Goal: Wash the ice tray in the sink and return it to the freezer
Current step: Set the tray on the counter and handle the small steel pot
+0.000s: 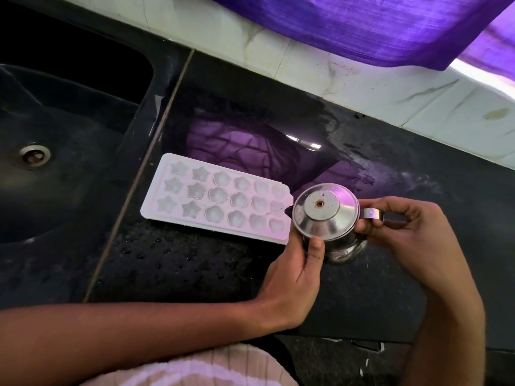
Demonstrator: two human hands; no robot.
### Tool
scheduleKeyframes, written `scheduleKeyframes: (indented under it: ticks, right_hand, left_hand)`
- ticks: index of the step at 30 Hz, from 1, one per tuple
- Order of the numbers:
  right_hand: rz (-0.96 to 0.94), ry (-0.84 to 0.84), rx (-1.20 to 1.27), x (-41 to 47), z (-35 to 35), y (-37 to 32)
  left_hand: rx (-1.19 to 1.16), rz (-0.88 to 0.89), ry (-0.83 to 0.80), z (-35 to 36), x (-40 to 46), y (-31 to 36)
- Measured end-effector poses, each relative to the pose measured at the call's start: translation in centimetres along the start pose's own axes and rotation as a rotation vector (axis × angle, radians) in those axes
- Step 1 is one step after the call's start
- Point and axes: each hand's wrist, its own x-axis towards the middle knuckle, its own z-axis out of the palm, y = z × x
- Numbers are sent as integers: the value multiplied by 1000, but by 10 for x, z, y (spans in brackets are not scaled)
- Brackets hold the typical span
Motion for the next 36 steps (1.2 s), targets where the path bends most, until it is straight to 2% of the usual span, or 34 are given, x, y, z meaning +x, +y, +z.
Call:
scheduleKeyframes:
  ticks: [10, 16, 23, 36]
  right_hand:
    - [16, 31, 51, 2, 5, -5]
    - [14, 55, 106, 12, 13, -15]
    - [-23, 21, 119, 35, 22, -25]
    - [-5, -6, -6, 61, 31, -29]
  left_hand:
    - [8, 64, 74, -3, 6, 2]
    - [-81, 77, 157, -10, 19, 4]
    - [-121, 36, 208, -19, 33, 4]
    - [-201, -33, 233, -26, 51, -1]
